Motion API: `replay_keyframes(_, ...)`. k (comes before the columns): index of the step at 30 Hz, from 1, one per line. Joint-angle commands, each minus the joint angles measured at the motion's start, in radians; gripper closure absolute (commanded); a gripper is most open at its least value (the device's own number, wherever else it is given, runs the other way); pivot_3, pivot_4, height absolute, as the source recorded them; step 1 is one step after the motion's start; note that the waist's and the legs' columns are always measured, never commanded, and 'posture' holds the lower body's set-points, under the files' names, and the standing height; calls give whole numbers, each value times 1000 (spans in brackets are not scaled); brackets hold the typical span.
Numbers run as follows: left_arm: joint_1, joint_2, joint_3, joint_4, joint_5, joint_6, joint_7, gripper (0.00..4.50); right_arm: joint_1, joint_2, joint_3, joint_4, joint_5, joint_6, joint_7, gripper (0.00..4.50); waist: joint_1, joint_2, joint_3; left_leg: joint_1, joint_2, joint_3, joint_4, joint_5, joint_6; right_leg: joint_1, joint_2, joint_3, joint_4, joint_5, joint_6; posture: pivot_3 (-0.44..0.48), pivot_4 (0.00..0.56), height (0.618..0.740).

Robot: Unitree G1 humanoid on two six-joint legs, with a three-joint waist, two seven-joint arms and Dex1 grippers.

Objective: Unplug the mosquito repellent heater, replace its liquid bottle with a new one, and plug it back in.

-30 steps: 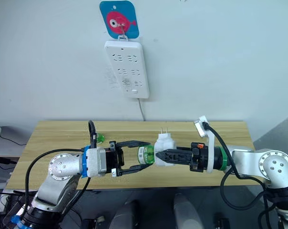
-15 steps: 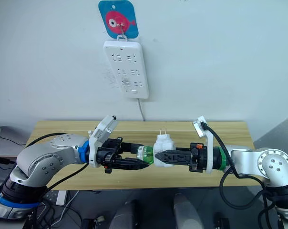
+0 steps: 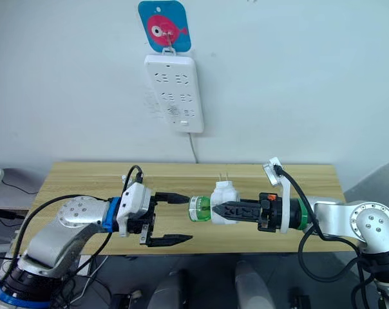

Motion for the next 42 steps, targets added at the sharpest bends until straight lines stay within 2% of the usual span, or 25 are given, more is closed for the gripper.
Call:
replay_keyframes(1,9,-74,40,5,80,-251,41,0,-6,-1,-26,-26,31,-7,7,1459,0,0,0,0,0,0,0,0,0,0,0,0,0,0,0,-192,250,740)
replay_keyframes(5,4,-118,33,-7,103,-367,41,0,-5,-1,-26,-27,30,-7,8,1459,-1,0,0,0,0,1,0,0,0,0,0,1,0,0,0,-191,248,740)
replay_keyframes(12,1,-155,15,-40,107,-382,77,0,-10,-1,-24,-26,31,-5,7,1459,-4,0,0,0,0,0,0,0,0,0,0,1,0,0,0,-191,247,740)
replay_keyframes(15,4,-157,13,-52,96,-374,78,642,-11,-2,-24,-26,32,-4,7,1459,-4,0,0,0,0,0,0,0,0,0,0,1,1,0,0,-191,247,740)
replay_keyframes(20,1,-130,-4,-108,42,-302,51,2153,-14,-3,-21,-24,29,-4,8,1459,-4,0,0,0,0,0,0,0,0,0,0,0,1,0,1,-187,244,740)
replay_keyframes(24,-8,-65,5,-158,-34,-93,58,2206,-14,-4,-23,-21,23,1,13,1459,-4,0,0,0,0,0,0,0,0,0,1,0,1,0,1,-182,242,740)
replay_keyframes(25,-27,-17,3,-179,-113,75,73,2207,-13,-5,-24,-20,20,4,16,1459,-4,0,0,0,0,-1,0,0,0,0,1,0,1,0,1,-176,241,740)
replay_keyframes(28,-130,101,33,-180,-465,539,113,2207,-15,-7,-23,-20,14,12,23,1459,-4,0,0,0,0,-3,1,0,0,0,1,-2,2,0,1,-176,241,740)
replay_keyframes(29,-171,125,48,-147,-555,635,107,2207,-15,-7,-22,-21,17,13,25,1459,-4,0,0,0,0,-3,1,0,0,0,1,-2,2,0,1,-175,241,740)
replay_keyframes(31,-234,158,65,-82,-644,756,85,2207,-14,-10,-22,-22,20,16,32,1459,-6,0,1,0,0,-3,1,0,0,0,1,-2,2,0,1,-178,242,740)
replay_keyframes(35,-275,178,70,-33,-644,816,56,2207,-9,-17,-22,-29,22,17,38,1459,-8,0,1,0,0,-2,0,0,0,0,1,-2,1,0,1,-178,242,740)
replay_keyframes(42,-261,142,88,-66,-663,843,88,2207,-3,-18,-24,-36,23,10,30,1459,-5,0,1,0,0,-3,-1,0,0,-1,1,-2,1,0,1,-185,244,740)
